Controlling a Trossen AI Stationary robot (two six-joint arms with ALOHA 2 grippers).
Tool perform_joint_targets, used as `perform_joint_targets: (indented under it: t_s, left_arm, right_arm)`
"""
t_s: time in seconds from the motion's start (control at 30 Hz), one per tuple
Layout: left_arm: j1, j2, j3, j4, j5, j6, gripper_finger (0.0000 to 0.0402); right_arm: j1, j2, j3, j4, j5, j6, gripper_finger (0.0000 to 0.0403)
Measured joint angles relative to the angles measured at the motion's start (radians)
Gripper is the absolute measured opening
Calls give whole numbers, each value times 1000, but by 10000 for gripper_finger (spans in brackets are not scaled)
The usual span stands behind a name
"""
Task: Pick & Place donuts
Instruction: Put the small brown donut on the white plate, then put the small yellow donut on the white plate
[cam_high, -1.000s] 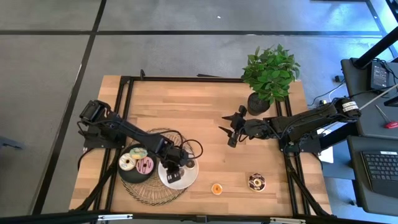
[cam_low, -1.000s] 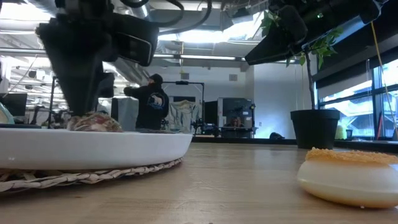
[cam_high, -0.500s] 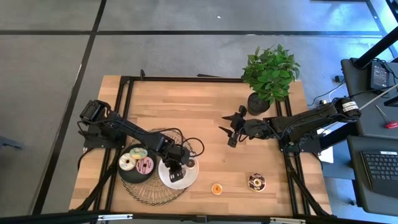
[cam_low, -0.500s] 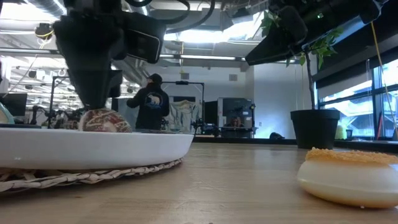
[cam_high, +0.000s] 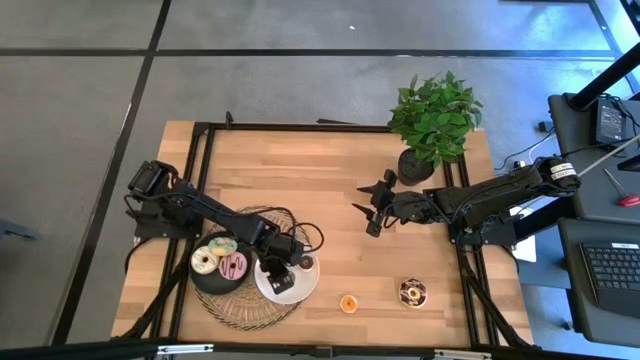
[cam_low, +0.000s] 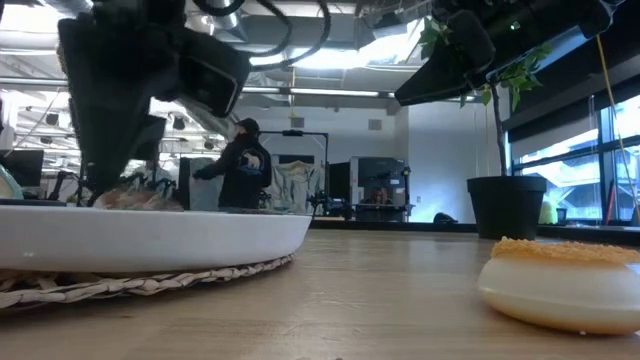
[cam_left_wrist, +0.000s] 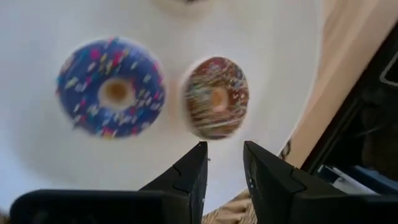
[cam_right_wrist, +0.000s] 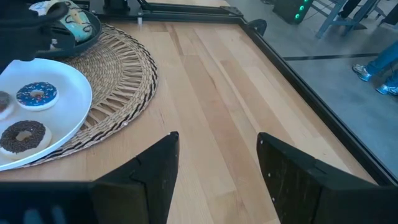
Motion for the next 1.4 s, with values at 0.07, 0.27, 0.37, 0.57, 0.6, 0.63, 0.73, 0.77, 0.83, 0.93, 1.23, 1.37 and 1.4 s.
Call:
perform_joint_targets:
  t_s: [0.07,0.27,0.37,0.57,0.6,0.63,0.73,0.77,0.83,0.93,1.23,1.37,1.4]
  left_arm:
    - [-3,0,0,-22,2,-3,99]
    - [-3,0,0,-36,5,-4,93]
    - [-1,0,0,-45,-32,-19,94]
    - [-13,0,0,-55,-52,4,97]
    - [-18,0,0,-58,-52,24,97]
    - [-24,0,0,-59,-52,37,97]
    - [-34,9,0,-59,-53,56,95]
    - [-37,15,0,-60,-55,63,94]
    - [-41,34,0,-55,-55,73,93]
    - [-42,65,0,-56,-48,76,94]
    - [-41,72,0,-40,-37,94,95]
    - [-41,72,0,-26,-37,101,91]
    - [-41,72,0,-28,-37,102,91]
  right_arm:
    - [0,0,0,0,0,0,217]
    - [0,0,0,0,0,-3,217]
    - [0,0,0,0,0,-3,217]
    - [0,0,0,0,0,-3,217]
    - [0,0,0,0,0,-3,217]
    - [0,0,0,0,0,-4,217]
    - [0,0,0,0,0,-21,217]
    - [0,0,0,0,0,-23,217]
    - [0,0,0,0,0,-23,217]
    - [0,0,0,0,0,-24,217]
    - [-2,0,0,1,0,-23,217]
    - [-2,0,0,1,0,-23,217]
    - [-2,0,0,1,0,-23,217]
